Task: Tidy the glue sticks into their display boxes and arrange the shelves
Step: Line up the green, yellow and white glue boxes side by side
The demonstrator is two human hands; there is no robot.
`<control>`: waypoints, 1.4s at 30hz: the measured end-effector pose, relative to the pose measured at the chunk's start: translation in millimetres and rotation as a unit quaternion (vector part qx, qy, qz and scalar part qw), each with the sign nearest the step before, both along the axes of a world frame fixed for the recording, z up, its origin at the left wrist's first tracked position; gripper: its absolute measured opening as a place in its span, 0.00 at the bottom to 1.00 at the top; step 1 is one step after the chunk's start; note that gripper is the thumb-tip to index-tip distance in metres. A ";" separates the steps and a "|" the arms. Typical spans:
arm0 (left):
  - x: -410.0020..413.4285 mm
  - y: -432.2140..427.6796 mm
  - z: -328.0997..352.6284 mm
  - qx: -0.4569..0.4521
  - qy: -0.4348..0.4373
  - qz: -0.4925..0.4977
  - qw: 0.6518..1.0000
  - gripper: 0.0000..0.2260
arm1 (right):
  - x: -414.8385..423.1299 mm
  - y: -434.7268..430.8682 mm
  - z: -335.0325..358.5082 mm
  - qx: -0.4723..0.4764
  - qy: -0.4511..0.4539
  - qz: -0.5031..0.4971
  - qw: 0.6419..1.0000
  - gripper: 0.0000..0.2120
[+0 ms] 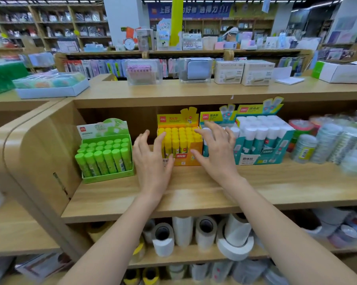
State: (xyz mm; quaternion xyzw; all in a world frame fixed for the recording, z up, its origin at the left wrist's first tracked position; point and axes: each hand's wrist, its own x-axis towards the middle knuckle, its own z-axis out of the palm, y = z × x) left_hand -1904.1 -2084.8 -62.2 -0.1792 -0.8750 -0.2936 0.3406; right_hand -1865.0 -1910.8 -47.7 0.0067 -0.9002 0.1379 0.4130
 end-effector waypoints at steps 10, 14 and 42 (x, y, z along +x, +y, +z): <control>3.8 -93.4 -4.9 0.002 -0.095 0.163 0.982 0.32 | -32.8 -102.4 1.7 0.038 -0.068 0.181 0.980 0.26; 0.2 -103.1 -5.8 -0.025 -0.118 0.127 0.985 0.31 | -39.6 -111.3 0.0 0.060 -0.121 0.137 0.981 0.25; -28.7 -52.6 -6.5 -0.020 -0.067 0.083 0.994 0.27 | -45.1 -76.9 -2.4 0.101 -0.081 0.013 0.992 0.32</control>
